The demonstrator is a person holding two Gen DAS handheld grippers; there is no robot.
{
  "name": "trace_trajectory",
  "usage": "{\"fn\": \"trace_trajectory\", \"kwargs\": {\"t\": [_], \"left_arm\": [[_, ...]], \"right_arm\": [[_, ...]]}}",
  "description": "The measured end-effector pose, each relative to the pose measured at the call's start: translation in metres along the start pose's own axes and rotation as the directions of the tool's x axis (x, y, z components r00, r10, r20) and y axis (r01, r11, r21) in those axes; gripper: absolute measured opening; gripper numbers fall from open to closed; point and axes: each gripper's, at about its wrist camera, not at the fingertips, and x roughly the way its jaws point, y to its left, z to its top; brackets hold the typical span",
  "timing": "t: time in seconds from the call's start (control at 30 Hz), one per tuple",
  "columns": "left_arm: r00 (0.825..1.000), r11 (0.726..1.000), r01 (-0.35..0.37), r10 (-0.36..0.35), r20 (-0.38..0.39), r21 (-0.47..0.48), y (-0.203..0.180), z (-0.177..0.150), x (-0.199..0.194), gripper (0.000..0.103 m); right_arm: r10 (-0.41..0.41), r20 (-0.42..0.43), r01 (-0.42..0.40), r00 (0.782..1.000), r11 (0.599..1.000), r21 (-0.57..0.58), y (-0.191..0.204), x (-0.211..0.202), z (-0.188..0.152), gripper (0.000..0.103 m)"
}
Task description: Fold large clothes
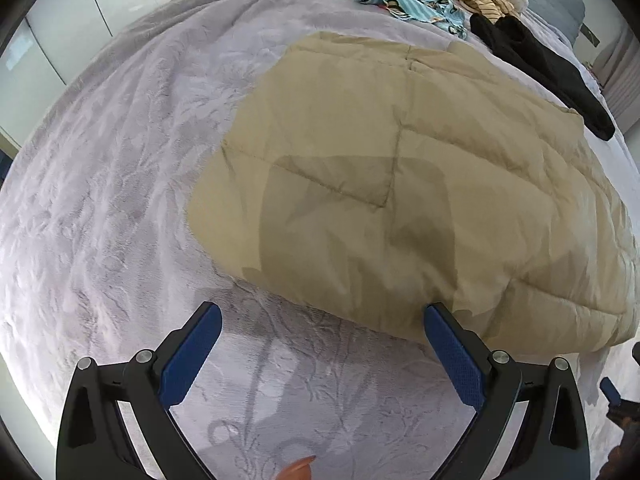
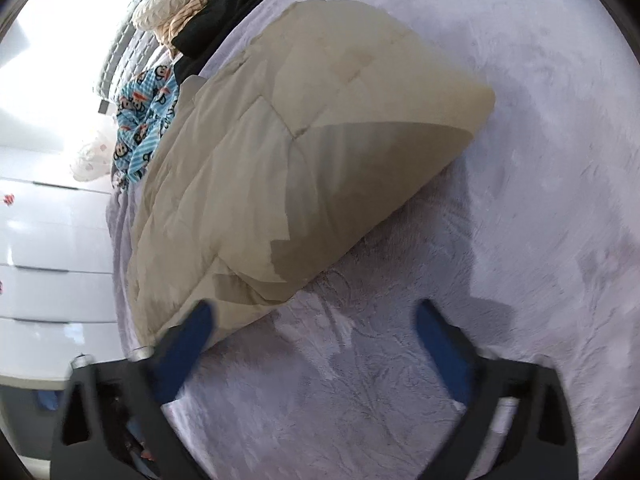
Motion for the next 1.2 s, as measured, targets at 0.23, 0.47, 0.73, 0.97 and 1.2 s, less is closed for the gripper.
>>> {"fn": "trace_trajectory", "kwargs": {"t": [0.23,0.47,0.73,0.97,1.2], "left_arm": [[0.997,0.996,0.072,-0.074,-0.037,-0.049,0.006,0.0,0.006,0.101],[0.981,0.973,0.191,-0.193,-0.006,-0.127,0.023,0.008,0.007,0.101],[0.89,0.846,0.449,-0.451,0.062,-0.288,0.057,0.019,0.017,0.101],[0.876,0.812,0.465,-0.479,0.051,-0.352,0.056,0.032,0.058,0.101],[0.887,0.788,0.446,-0.453,0.092,-0.425,0.047,0.054,0.086,0.097]], "right_arm": [[0.047,0.028,-0.048,0.999,0.998,0.04,0.0,0.004,0.006,0.103],[0.087,-0.009,-0.086,0.996,0.993,0.082,-0.007,0.01,0.018,0.103],[0.207,0.018,-0.207,0.978,0.966,0.155,-0.013,0.018,0.031,0.103],[0.255,-0.003,-0.25,0.967,0.95,0.186,-0.011,0.043,0.045,0.103],[0.322,-0.008,-0.312,0.947,0.922,0.228,-0.011,0.075,0.059,0.103]]}}
